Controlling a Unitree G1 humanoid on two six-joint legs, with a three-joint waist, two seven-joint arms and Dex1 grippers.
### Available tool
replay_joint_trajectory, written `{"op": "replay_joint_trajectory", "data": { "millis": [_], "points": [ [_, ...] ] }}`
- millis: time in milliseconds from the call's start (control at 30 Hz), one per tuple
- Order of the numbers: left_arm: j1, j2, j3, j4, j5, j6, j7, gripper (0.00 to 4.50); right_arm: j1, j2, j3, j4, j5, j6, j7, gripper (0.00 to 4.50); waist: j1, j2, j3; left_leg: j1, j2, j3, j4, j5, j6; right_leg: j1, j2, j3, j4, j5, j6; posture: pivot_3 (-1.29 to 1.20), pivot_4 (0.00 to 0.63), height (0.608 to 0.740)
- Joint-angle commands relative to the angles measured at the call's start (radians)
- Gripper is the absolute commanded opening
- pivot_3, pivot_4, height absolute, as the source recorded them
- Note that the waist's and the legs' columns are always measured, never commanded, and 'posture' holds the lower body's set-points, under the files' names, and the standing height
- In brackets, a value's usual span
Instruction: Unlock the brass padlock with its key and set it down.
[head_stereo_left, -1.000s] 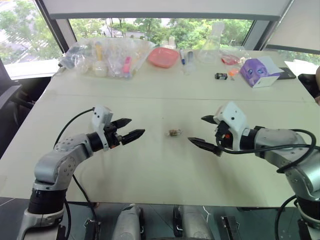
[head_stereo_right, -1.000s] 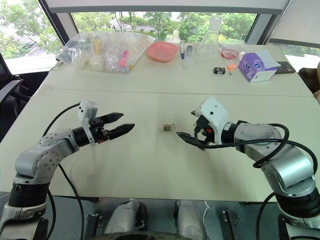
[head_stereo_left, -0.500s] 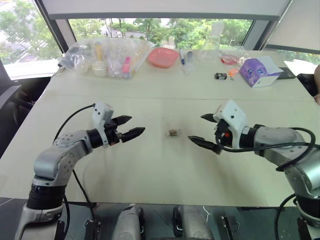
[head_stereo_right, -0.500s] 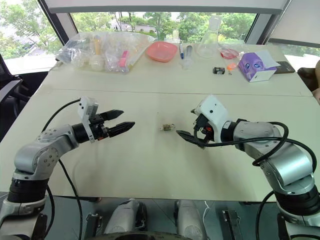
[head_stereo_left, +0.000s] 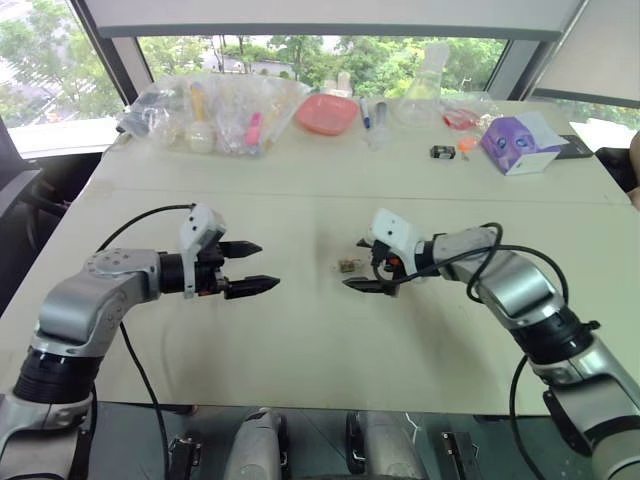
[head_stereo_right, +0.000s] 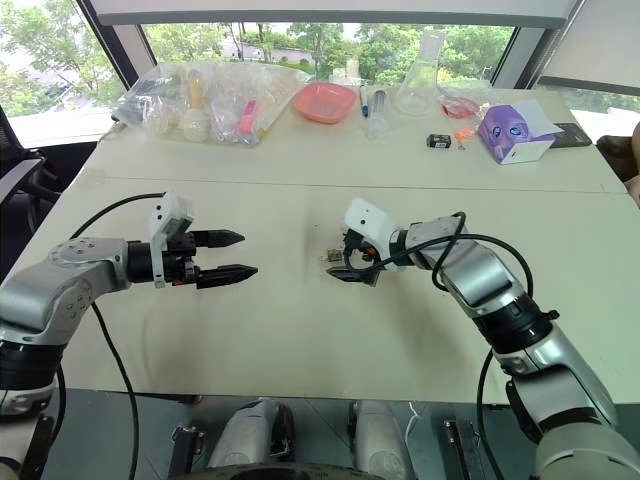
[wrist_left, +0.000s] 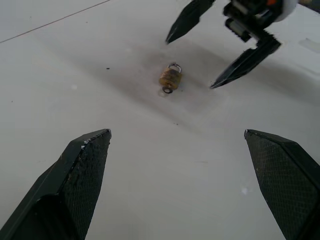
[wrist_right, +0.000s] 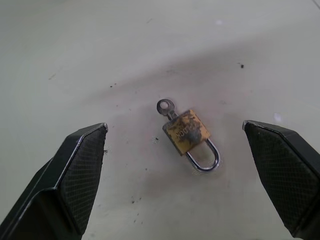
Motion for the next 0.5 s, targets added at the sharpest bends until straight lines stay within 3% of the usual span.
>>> {"op": "replay_joint_trajectory", "data": {
  "millis": [33, 300, 400, 500],
  "points": [
    [0.011, -0.012, 0.028, -0.058, -0.02, 0.008, 0.03, 4.43, -0.055, 0.039, 0.034, 0.113, -0.063, -0.08, 0.059, 4.5, -0.002, 0.0, 0.0, 0.0, 0.0, 0.0, 0.0, 0.0, 0.0, 0.0, 0.0, 0.0, 0.0, 0.0, 0.0, 0.0, 0.15, 0.733],
    [0.048, -0.048, 0.034, -0.1, -0.028, 0.017, 0.099, 4.43, -0.126, 0.13, 0.058, 0.386, -0.161, -0.193, 0.126, 4.5, -0.005, 0.0, 0.0, 0.001, 0.0, 0.0, 0.0, 0.0, -0.001, 0.001, 0.0, 0.0, 0.001, 0.0, 0.0, 0.0, 0.15, 0.733],
    [0.053, -0.051, 0.036, -0.104, -0.029, 0.017, 0.113, 4.5, -0.137, 0.139, 0.073, 0.444, -0.2, -0.23, 0.157, 3.62, -0.006, 0.0, 0.0, 0.002, 0.001, 0.0, 0.0, 0.001, -0.001, 0.001, 0.001, 0.0, 0.002, 0.0, 0.0, 0.0, 0.15, 0.733],
    [0.054, -0.051, 0.04, -0.104, -0.033, 0.017, 0.121, 4.5, -0.127, 0.137, 0.071, 0.445, -0.221, -0.243, 0.173, 2.11, -0.005, 0.0, 0.0, 0.002, 0.001, 0.0, 0.0, 0.001, -0.002, 0.002, 0.0, 0.0, 0.002, 0.0, 0.0, 0.0, 0.15, 0.733]
  ]
}}
